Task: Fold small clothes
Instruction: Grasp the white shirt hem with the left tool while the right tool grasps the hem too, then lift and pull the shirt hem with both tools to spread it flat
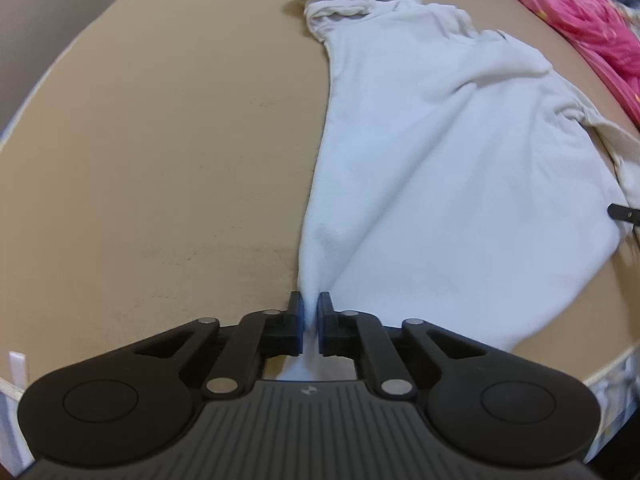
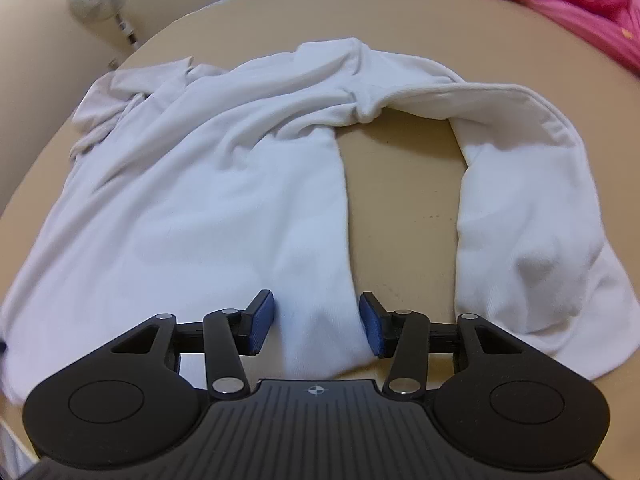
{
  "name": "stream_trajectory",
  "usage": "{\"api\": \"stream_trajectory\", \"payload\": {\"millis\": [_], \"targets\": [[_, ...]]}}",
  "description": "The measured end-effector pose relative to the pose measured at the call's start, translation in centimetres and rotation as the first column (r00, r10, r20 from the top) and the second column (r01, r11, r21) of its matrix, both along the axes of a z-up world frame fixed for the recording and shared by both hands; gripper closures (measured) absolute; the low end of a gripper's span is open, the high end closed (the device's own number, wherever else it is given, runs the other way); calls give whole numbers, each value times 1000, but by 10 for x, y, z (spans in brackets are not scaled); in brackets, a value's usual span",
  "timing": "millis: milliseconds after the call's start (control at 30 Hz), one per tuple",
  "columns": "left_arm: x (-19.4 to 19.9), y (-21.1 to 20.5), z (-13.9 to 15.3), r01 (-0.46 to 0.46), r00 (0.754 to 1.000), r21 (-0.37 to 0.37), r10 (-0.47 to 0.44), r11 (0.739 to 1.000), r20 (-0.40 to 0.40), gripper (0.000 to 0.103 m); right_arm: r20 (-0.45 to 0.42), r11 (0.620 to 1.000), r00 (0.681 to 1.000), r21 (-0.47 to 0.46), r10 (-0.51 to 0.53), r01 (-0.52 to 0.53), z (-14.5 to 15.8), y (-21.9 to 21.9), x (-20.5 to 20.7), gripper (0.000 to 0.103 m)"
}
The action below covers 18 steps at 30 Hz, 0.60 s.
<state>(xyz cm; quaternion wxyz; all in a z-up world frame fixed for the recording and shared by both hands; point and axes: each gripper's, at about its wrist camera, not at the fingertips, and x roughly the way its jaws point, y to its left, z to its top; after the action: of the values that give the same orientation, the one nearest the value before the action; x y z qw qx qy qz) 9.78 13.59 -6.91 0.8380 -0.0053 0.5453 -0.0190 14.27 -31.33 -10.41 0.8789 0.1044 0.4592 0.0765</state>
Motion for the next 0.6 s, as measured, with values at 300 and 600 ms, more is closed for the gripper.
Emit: {"api": "stream_trajectory", "payload": {"millis": [300, 600], "targets": [[-100, 37, 76, 94, 963, -221, -33, 971, 267, 101, 329, 949, 942, 314, -64, -45, 101, -46, -86, 96], [-107, 27, 28, 113, 994, -116, -112, 987, 18, 78, -7, 977, 986, 135, -166, 166, 54, -84, -109, 91]]}}
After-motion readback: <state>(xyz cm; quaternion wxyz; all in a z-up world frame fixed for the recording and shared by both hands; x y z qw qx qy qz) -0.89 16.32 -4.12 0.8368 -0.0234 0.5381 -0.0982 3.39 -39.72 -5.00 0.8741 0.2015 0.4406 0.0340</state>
